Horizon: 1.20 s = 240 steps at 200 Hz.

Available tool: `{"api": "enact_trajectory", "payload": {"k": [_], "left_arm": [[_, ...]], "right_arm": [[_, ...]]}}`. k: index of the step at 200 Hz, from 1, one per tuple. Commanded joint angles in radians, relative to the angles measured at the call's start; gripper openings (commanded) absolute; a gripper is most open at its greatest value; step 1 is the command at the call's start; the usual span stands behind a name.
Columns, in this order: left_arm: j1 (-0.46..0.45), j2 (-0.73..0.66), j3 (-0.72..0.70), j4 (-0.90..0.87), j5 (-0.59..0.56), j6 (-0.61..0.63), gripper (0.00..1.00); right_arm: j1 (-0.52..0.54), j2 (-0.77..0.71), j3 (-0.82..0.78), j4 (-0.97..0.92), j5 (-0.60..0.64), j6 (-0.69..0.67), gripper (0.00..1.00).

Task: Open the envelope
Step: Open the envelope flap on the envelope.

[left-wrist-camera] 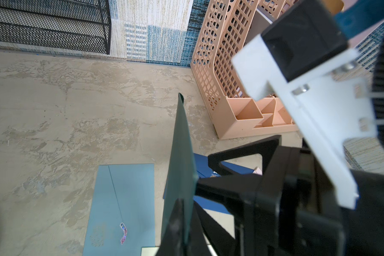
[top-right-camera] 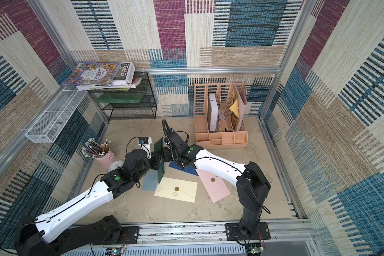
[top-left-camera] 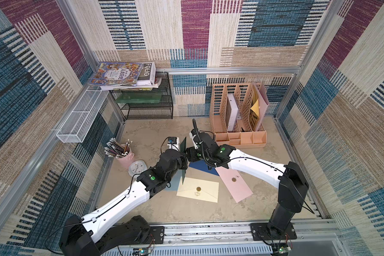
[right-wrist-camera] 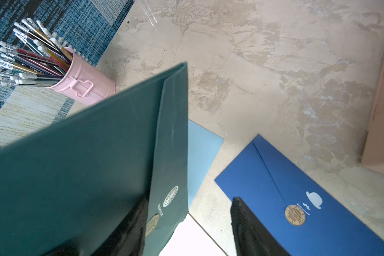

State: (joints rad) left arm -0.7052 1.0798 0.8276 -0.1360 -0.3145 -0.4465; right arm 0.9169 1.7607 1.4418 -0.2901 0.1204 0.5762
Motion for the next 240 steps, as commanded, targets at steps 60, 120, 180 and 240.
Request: {"api": "enact_trajectory", "payload": {"k": [60,120,180,240], "left_arm": [[-0.006,0.003,0.006,0.034,0.014,-0.016,0.0],[-0.01,0.0,0.009,0.035,0.015,-0.018,0.0],[-0.013,0.006,0.015,0.038,0.021,-0.017,0.0],[-0.013,0.015,0.017,0.041,0.024,-0.018,0.0]], "right_arm": [[0.0,0.007,0.009,-0.007,0.021,-0.008,0.59],[-0.012,0.01,0.008,-0.012,0.026,-0.012,0.57],[-0.021,0.01,0.003,-0.012,0.022,-0.019,0.55],[-0.026,0.013,0.002,-0.011,0.009,-0.025,0.52]]}}
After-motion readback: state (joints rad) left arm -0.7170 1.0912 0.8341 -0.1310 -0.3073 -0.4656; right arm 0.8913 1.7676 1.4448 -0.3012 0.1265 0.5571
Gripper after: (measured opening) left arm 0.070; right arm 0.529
